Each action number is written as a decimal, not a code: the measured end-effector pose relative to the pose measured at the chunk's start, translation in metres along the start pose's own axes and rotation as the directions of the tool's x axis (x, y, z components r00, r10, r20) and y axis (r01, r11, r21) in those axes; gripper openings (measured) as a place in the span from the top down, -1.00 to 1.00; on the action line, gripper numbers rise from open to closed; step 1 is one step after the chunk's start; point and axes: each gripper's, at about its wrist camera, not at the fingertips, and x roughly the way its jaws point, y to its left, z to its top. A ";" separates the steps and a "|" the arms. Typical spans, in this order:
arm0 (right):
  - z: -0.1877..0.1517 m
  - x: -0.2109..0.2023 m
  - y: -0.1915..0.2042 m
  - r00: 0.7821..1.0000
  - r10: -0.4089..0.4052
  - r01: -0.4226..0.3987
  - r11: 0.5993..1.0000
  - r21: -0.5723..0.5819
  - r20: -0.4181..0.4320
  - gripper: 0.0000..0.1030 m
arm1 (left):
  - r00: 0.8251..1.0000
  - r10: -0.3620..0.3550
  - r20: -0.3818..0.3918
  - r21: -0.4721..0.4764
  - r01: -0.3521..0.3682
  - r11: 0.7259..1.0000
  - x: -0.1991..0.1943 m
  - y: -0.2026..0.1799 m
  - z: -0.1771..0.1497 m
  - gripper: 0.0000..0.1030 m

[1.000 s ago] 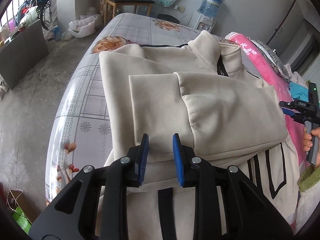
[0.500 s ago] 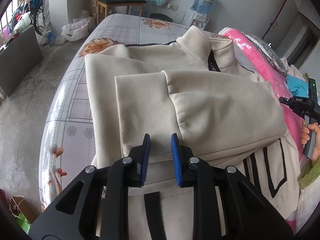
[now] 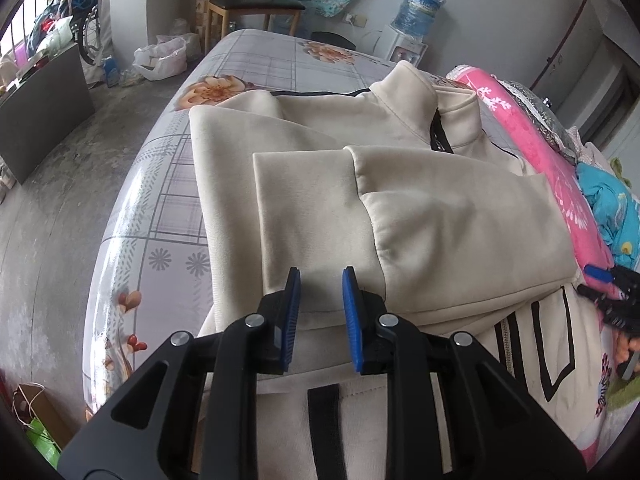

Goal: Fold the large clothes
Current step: 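Move the right tool across the jacket toward its hem, then bring both open tools down to the jacket's hem edge, then pinch the hem with the left tool while the right tool pinches it beside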

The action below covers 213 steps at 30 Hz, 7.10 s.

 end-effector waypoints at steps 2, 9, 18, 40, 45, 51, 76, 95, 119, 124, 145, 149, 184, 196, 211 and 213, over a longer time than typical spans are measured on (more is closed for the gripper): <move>-0.002 0.008 0.004 0.997 -0.070 0.070 0.997 -0.023 -0.011 0.41 | 1.000 0.013 0.006 0.007 -0.013 1.000 0.000 -0.002 -0.001 0.60; -0.011 -0.006 -0.032 0.997 -0.051 0.037 0.978 0.203 0.063 0.85 | 1.000 0.011 0.017 -0.003 -0.011 1.000 -0.002 -0.002 -0.002 0.64; -0.022 0.006 -0.038 0.997 -0.060 0.042 0.957 0.287 0.055 0.82 | 1.000 0.019 0.016 0.017 -0.019 1.000 0.001 -0.005 -0.004 0.64; 0.037 0.018 -0.009 0.989 0.124 -0.136 0.977 0.163 0.078 0.10 | 0.997 0.058 0.053 0.092 -0.062 0.994 0.000 -0.008 -0.009 0.64; 0.028 0.016 -0.036 0.989 0.135 -0.145 0.964 0.224 0.057 0.32 | 0.996 0.020 0.092 0.090 -0.028 0.996 -0.017 0.001 -0.003 0.64; 0.074 0.019 -0.041 0.992 0.086 -0.104 0.969 0.223 0.089 0.29 | 0.995 -0.063 0.076 0.106 0.055 0.993 -0.016 -0.012 0.012 0.43; -0.058 -0.100 0.039 0.975 0.172 -0.215 0.893 0.396 0.140 -0.48 | 0.992 0.127 0.029 0.173 -0.130 0.976 -0.101 -0.021 -0.088 -0.32; -0.128 -0.094 0.170 0.988 0.137 -0.151 0.926 0.347 0.064 -0.64 | 0.971 0.233 0.052 0.066 -0.236 0.969 -0.162 0.018 -0.223 -0.35; -0.128 -0.075 0.180 0.991 0.134 -0.134 0.936 0.327 0.024 -0.69 | 0.994 -0.111 -0.007 -0.235 0.106 0.966 -0.167 0.047 -0.265 0.30; -0.128 -0.075 0.178 0.990 0.137 -0.138 0.936 0.323 0.026 -0.70 | 0.978 -0.203 0.053 -0.277 0.210 0.938 -0.173 0.047 -0.266 0.32; -0.128 -0.075 0.177 0.990 0.138 -0.141 0.938 0.317 0.032 -0.71 | 0.988 -0.147 0.040 -0.249 0.152 0.956 -0.164 0.035 -0.263 0.42; -0.129 -0.075 0.178 0.990 0.139 -0.143 0.938 0.315 0.035 -0.71 | 1.000 -0.026 0.006 -0.175 0.026 0.984 -0.163 0.024 -0.260 0.68; -0.225 -0.118 0.056 1.000 -0.001 -0.010 0.795 0.607 0.018 -0.13 | 0.962 0.267 -0.055 0.070 -0.263 0.962 -0.160 -0.018 -0.253 0.80; -0.229 -0.115 0.059 1.000 0.019 -0.005 0.786 0.618 -0.017 0.26 | 0.961 0.270 -0.055 0.074 -0.266 0.961 -0.160 -0.018 -0.254 0.80; -0.230 -0.112 0.055 0.999 0.011 0.012 0.788 0.615 -0.033 0.48 | 0.957 0.286 -0.054 0.089 -0.281 0.956 -0.160 -0.021 -0.255 0.79; -0.230 -0.112 0.056 0.999 0.006 0.018 0.792 0.610 -0.037 0.49 | 0.956 0.288 -0.054 0.092 -0.282 0.955 -0.160 -0.021 -0.255 0.79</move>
